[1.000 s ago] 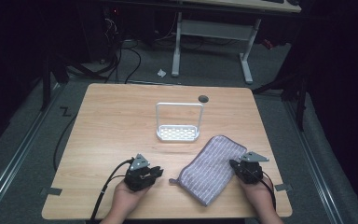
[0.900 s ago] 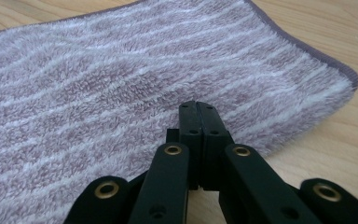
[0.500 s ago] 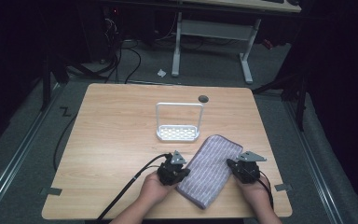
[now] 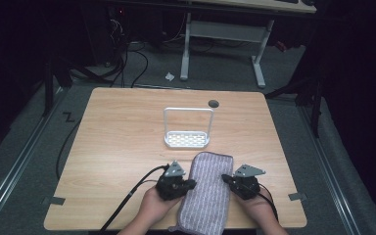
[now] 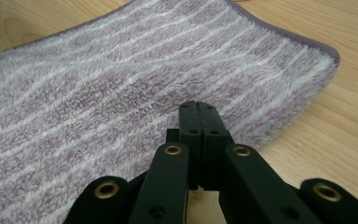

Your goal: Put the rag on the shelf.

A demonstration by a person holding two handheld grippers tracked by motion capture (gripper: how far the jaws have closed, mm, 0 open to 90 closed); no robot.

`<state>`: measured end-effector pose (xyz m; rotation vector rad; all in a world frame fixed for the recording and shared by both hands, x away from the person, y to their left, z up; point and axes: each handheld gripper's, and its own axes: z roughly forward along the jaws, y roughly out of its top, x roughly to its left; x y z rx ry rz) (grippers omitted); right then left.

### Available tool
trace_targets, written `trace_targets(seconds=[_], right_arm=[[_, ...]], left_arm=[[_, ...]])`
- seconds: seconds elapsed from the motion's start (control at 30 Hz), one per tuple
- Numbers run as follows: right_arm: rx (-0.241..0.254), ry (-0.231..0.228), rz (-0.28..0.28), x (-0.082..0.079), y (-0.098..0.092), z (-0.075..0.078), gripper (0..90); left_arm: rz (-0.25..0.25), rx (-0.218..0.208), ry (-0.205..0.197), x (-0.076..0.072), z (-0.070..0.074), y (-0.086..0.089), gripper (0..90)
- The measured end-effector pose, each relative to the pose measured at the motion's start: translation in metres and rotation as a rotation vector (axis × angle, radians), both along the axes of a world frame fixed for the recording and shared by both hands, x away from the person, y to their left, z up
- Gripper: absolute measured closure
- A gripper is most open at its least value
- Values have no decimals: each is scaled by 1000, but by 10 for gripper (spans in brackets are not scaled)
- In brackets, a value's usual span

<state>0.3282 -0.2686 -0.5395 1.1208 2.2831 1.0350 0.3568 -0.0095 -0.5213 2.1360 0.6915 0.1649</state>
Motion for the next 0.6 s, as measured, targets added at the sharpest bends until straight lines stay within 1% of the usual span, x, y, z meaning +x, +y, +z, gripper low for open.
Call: trace_targets(seconds=[0.03,0.07,0.1,0.13,0.2,0.27,0.33,0.4,0.5,0.53,0.57,0.6], right_arm=[[3,-1,0,0,0,0,900],[5,-2,-2,0,0,0,900],[5,-4,-3,-1,0,-1,900],[4,-6,-2,-1,1,-1,900],[11,-2,6,-3,2,-1,900],[22,8,24,-6,5,-1,900],[25,12,47,-8,11,-1,900],[32,18,73,-10,20,-1,900],[18,18,128,-17,35,-1,900],[16,22,148,-20,39,-1,900],[21,30,169,-22,42,0,898],[24,37,181,-24,44,0,897]], left_arm=[[9,26,6,8,-4,-7,840],[10,40,20,14,-7,-11,847],[-2,61,22,16,-11,-15,855],[-10,64,0,14,-13,-15,861],[-19,63,2,7,-13,-10,865],[-27,65,4,-3,-14,0,869],[-32,66,9,-14,-14,14,870],[-28,57,23,-25,-15,29,873],[-3,36,25,-39,-17,51,881],[9,23,36,-42,-18,56,884],[17,19,52,-44,-18,60,885],[19,25,57,-46,-17,62,885]])
